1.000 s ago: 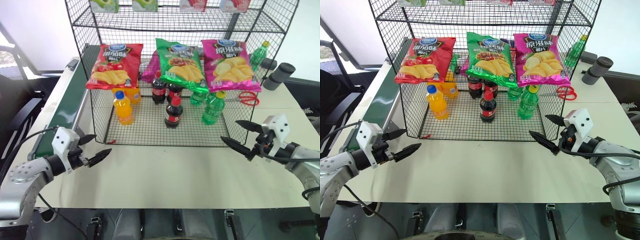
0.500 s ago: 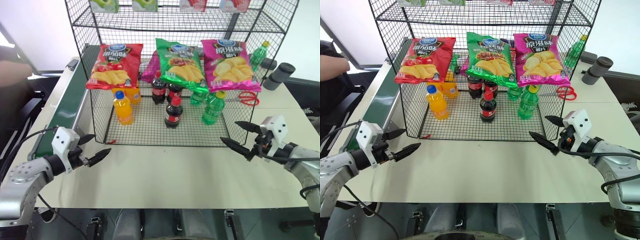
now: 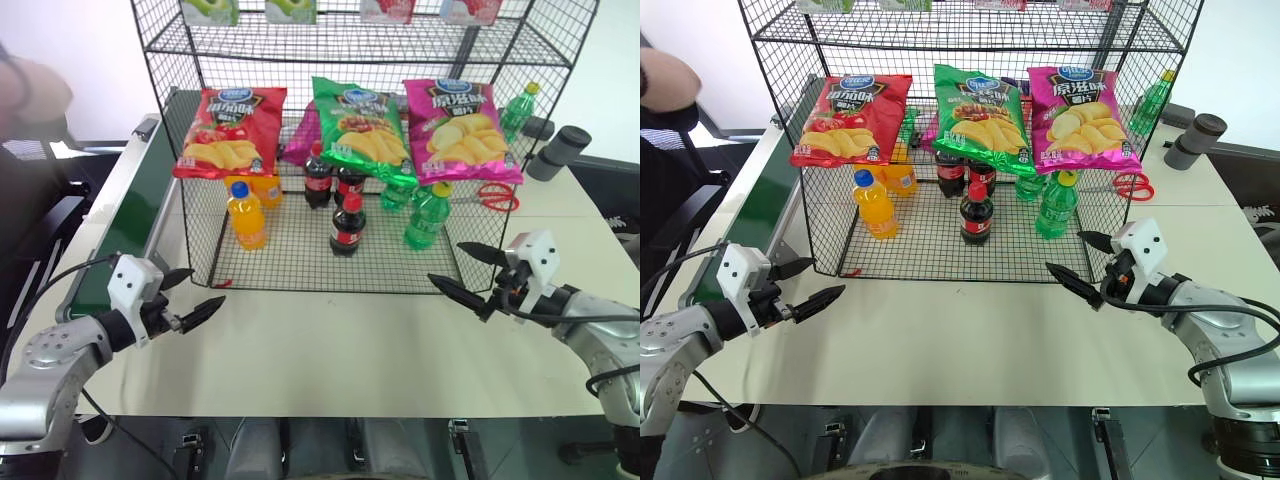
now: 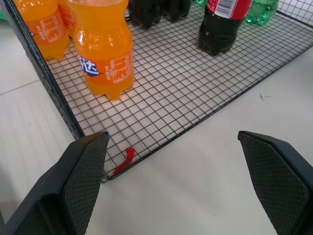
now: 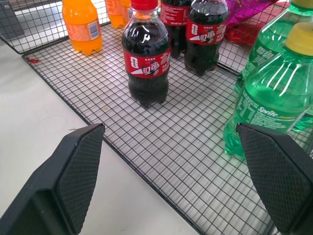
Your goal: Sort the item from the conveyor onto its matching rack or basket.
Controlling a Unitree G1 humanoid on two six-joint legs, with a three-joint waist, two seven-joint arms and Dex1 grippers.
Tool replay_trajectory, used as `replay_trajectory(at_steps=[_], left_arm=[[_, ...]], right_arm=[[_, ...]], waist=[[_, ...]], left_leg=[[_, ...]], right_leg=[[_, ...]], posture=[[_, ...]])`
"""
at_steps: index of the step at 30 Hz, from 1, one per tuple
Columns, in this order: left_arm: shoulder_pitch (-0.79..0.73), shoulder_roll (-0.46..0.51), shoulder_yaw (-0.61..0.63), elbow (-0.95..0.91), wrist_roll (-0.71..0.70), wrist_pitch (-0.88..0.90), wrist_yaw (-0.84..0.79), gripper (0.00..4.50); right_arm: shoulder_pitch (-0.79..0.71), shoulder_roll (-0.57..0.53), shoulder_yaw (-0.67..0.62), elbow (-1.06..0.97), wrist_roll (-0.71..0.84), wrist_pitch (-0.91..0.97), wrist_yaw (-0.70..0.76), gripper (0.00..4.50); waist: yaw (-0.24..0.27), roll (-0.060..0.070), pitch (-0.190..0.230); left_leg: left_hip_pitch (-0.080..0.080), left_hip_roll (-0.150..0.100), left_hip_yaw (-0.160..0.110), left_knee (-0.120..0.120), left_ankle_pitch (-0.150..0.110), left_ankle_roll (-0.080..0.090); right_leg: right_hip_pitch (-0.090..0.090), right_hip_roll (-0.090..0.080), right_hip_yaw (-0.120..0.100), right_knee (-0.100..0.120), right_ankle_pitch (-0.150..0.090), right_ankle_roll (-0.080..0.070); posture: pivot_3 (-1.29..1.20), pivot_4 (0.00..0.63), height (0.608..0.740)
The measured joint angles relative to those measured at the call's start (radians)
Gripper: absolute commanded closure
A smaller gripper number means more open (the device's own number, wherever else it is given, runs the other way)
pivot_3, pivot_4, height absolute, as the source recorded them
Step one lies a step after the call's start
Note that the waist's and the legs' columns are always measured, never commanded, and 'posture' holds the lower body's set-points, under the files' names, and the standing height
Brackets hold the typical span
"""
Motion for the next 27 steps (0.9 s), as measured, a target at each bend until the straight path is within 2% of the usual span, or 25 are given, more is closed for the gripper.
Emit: replay_trajectory(at_steps=[27], left_arm=[[-0.019, -0.012, -0.01, 0.0, 0.01, -0.001, -0.005, 0.0]], right_arm=[[0.0, 0.006, 0.028, 0.059, -0.042, -0.085, 0.033, 0.03]], waist=[[0.0, 0.0, 0.0]], left_leg=[[0.0, 0.0, 0.0, 0.0, 0.0, 0.0]], right_leg=[[0.0, 0.001, 0.0, 0.0, 0.0, 0.0]], posture=[[0.0, 0.15, 0.74]])
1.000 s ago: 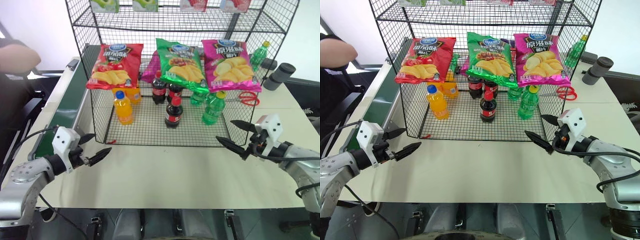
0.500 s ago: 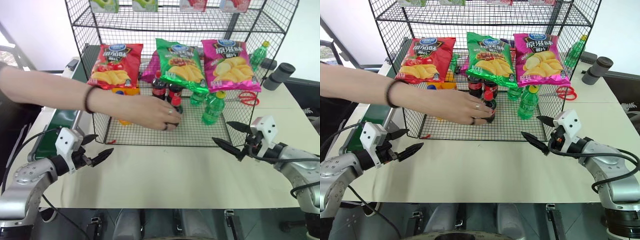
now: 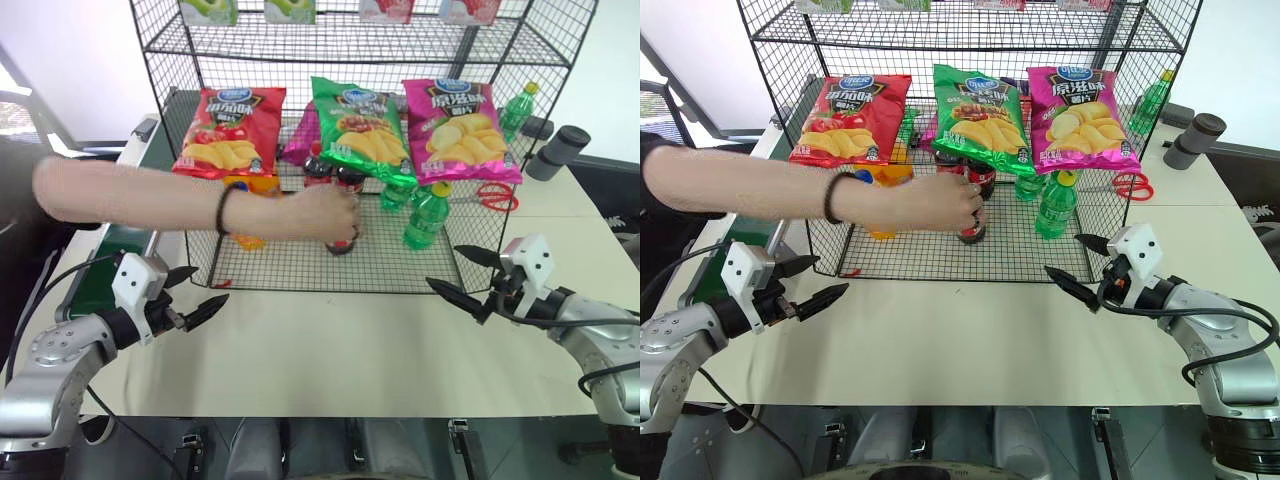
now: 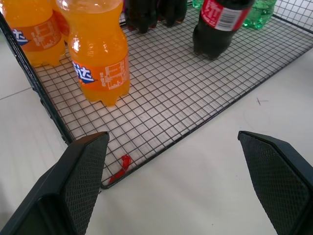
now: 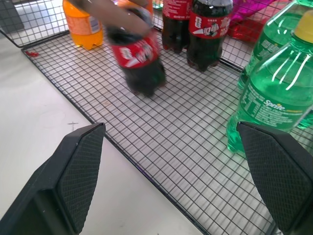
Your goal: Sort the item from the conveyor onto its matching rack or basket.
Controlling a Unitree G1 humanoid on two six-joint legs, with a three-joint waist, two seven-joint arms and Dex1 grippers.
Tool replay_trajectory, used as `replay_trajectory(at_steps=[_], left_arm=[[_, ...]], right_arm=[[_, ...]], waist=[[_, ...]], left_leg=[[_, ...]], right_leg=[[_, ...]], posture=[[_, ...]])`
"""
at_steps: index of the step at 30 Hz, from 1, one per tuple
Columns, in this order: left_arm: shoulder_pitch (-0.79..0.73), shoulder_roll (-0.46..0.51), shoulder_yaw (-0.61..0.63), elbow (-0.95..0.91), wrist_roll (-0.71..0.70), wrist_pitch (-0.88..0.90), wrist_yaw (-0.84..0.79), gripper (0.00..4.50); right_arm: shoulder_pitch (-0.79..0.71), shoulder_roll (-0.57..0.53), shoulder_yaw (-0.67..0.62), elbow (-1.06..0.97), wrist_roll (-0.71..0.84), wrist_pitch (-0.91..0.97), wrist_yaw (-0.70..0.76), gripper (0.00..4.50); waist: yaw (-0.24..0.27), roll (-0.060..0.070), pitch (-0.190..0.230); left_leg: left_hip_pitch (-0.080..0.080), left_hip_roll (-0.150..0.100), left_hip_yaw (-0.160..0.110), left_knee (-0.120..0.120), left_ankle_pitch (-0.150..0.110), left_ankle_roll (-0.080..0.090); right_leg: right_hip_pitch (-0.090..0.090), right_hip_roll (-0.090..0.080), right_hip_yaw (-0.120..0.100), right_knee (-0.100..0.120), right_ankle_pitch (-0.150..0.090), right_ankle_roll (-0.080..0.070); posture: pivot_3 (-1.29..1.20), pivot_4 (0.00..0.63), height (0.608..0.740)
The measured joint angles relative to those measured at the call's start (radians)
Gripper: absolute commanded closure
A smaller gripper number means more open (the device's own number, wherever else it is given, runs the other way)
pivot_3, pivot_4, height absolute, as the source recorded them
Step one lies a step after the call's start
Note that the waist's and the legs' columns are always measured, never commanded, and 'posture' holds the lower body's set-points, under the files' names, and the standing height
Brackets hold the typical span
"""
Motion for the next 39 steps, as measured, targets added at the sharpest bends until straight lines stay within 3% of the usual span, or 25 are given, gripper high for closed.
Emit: replay_trajectory(at_steps=[26, 39], left_arm=[[0.028, -0.04, 0.022, -0.01, -0.011, -0.034, -0.001, 0.0], [0.053, -0.113, 0.219, 0.007, -0.105, -0.053, 0.074, 0.0]], right_arm=[[-0.021, 0.022, 0.043, 0.08, -0.041, -0.089, 0.053, 0.03], [-0.069, 0.048, 0.091, 0.056, -0.038, -0.068, 0.033, 0.03]], waist=[[0.0, 0.0, 0.0], [-0.001, 0.0, 0.0]], left_leg=[[0.0, 0.0, 0.0, 0.001, 0.0, 0.0], [0.001, 0.0, 0.0, 0.001, 0.0, 0.0]], right_leg=[[0.0, 0.0, 0.0, 0.001, 0.0, 0.0], [0.0, 0.0, 0.0, 0.002, 0.0, 0.0]], posture=[[0.0, 0.15, 0.74], [0.0, 0.15, 0.74]])
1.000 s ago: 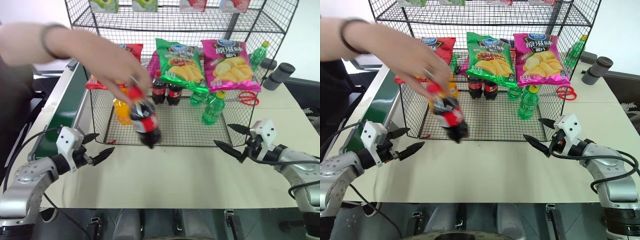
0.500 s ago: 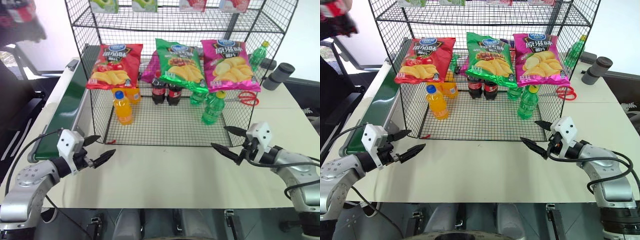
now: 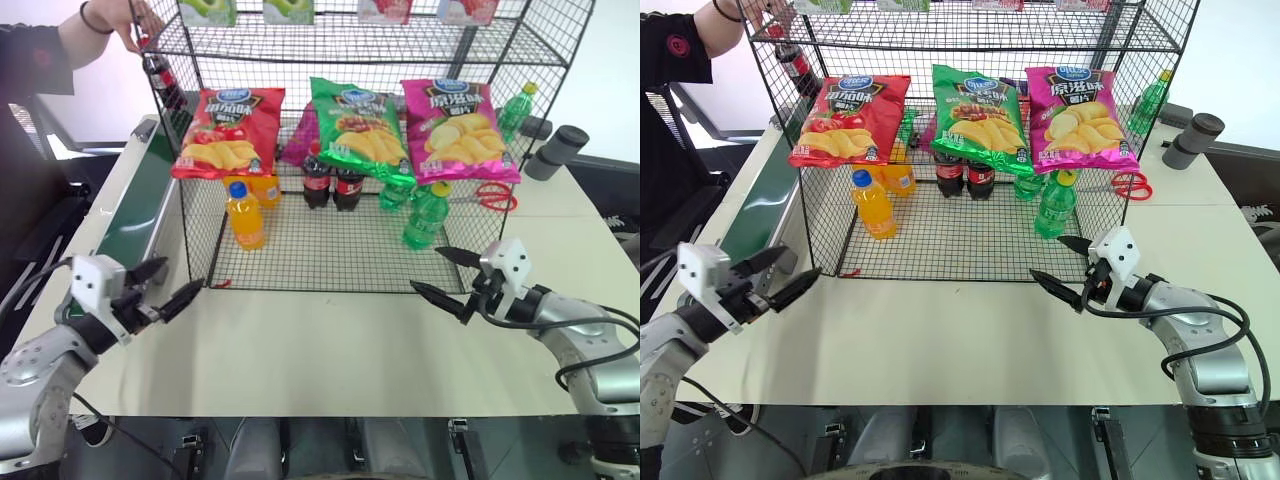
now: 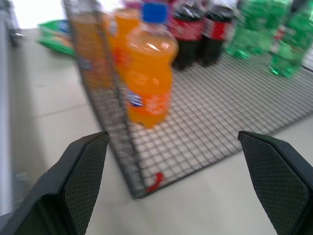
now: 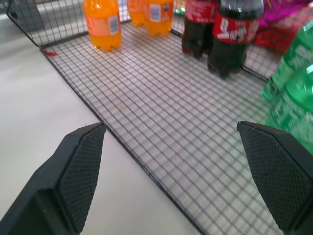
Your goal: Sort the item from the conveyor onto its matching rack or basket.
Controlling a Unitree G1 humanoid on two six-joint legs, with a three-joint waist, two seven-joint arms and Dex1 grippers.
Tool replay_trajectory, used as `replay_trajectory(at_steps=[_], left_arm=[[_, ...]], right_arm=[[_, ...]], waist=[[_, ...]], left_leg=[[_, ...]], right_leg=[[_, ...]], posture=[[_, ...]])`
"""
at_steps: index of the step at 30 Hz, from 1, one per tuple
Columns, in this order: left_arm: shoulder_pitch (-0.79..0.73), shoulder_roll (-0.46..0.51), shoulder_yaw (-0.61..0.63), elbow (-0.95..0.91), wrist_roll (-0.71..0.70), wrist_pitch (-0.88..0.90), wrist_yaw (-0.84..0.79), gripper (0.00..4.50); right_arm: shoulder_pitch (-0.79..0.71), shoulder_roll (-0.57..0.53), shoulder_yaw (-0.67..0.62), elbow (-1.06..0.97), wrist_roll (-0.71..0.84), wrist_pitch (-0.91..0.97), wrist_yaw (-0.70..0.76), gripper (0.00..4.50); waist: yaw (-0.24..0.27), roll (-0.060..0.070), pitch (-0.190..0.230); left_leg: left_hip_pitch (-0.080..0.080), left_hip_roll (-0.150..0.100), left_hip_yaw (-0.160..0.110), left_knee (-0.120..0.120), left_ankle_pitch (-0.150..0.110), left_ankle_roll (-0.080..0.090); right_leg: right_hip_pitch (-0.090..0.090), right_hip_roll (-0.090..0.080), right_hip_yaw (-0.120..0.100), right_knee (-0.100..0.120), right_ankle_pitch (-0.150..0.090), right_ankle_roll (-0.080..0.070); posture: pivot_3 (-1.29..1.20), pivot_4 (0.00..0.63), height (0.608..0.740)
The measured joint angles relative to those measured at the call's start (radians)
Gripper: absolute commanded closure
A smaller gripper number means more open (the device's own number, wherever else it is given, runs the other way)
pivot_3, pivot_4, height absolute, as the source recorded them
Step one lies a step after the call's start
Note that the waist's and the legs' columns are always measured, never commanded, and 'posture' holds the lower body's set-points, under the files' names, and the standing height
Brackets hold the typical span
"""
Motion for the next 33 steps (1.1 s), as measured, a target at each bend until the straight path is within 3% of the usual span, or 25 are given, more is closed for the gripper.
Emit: replay_trajectory(at_steps=[12, 33], left_arm=[[-0.126, -0.104, 0.098, 0.226, 0.126, -0.192, 0.291, 0.0], [-0.223, -0.204, -0.012, 0.359, 0.261, -0.338, 0.466, 0.0]], right_arm=[[-0.057, 0.139, 0.138, -0.118, 0.002, 0.045, -0.078, 0.03], [-0.105, 0.28, 0.273, -0.101, -0.094, 0.003, -0.16, 0.03]], waist=[[0.0, -0.002, -0.001], [-0.001, -0.003, -0.002]], left_leg=[[0.0, 0.0, 0.0, 0.001, 0.0, 0.0], [0.0, 0.0, 0.0, 0.001, 0.0, 0.0]], right_leg=[[0.0, 0.0, 0.0, 0.001, 0.0, 0.0], [-0.001, -0.001, -0.001, 0.003, 0.0, 0.0]], posture=[[0.0, 0.15, 0.74], [0.0, 0.15, 0.74]])
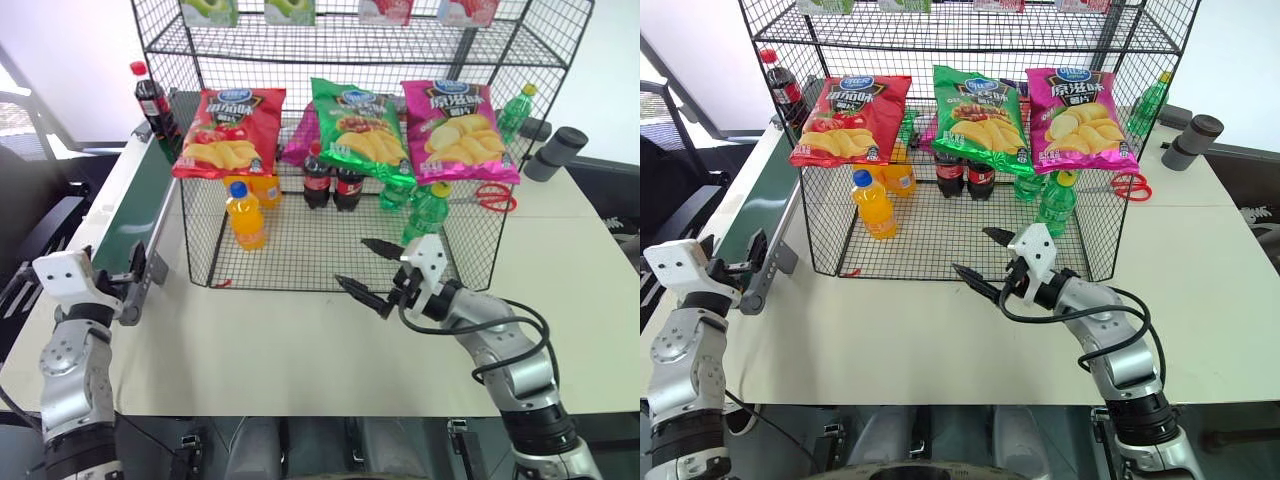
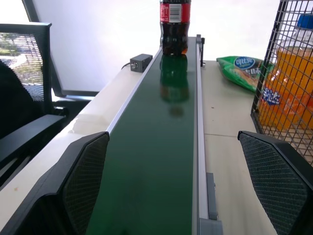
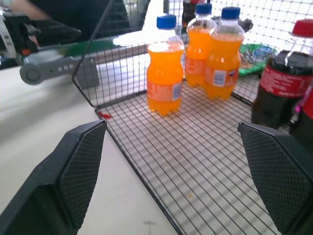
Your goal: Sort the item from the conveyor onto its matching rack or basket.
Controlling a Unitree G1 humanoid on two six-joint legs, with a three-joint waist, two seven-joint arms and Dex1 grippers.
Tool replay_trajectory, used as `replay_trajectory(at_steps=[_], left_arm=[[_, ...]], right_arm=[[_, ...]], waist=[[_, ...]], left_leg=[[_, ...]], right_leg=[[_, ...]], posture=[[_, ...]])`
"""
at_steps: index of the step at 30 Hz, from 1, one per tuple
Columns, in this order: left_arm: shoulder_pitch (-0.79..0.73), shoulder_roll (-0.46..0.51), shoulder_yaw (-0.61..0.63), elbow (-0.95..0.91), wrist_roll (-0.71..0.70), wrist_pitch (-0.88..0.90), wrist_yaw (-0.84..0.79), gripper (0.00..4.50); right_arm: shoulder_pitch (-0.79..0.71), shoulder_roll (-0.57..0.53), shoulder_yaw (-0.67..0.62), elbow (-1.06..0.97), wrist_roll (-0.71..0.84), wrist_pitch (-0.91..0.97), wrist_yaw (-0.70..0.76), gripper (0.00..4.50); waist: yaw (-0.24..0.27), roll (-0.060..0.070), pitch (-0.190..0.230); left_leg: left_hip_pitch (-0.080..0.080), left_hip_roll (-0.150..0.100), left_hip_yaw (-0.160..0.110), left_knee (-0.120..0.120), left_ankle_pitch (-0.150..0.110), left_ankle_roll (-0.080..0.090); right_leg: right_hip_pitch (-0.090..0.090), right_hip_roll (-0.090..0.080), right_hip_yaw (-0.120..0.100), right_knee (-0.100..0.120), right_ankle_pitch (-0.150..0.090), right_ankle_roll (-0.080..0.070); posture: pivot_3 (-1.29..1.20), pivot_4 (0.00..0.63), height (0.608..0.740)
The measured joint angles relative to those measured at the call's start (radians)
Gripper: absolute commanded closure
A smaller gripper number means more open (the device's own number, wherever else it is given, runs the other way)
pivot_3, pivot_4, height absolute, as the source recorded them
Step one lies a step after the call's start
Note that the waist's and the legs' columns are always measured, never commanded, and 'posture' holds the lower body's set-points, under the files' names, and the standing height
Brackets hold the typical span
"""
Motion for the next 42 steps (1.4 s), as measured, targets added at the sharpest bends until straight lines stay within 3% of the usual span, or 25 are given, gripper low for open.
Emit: replay_trajectory(at_steps=[14, 42], left_arm=[[-0.019, -0.006, -0.009, 0.065, 0.02, -0.059, 0.021, 0.0], [-0.067, -0.015, -0.012, 0.177, 0.042, -0.143, 0.048, 0.0]], right_arm=[[-0.052, 0.062, 0.043, 0.069, -0.04, -0.027, -0.013, 0.03], [-0.046, 0.072, 0.048, 0.076, -0.055, -0.052, -0.018, 0.03]], waist=[[0.0, 0.0, 0.0], [0.0, 0.0, 0.0]], left_leg=[[0.0, 0.0, 0.0, 0.0, 0.0, 0.0], [0.0, 0.0, 0.0, 0.0, 0.0, 0.0]], right_leg=[[0.0, 0.0, 0.0, 0.0, 0.0, 0.0], [0.0, -0.001, -0.001, 0.0, 0.0, 0.0]], posture=[[0.0, 0.15, 0.74], [0.0, 0.15, 0.74]])
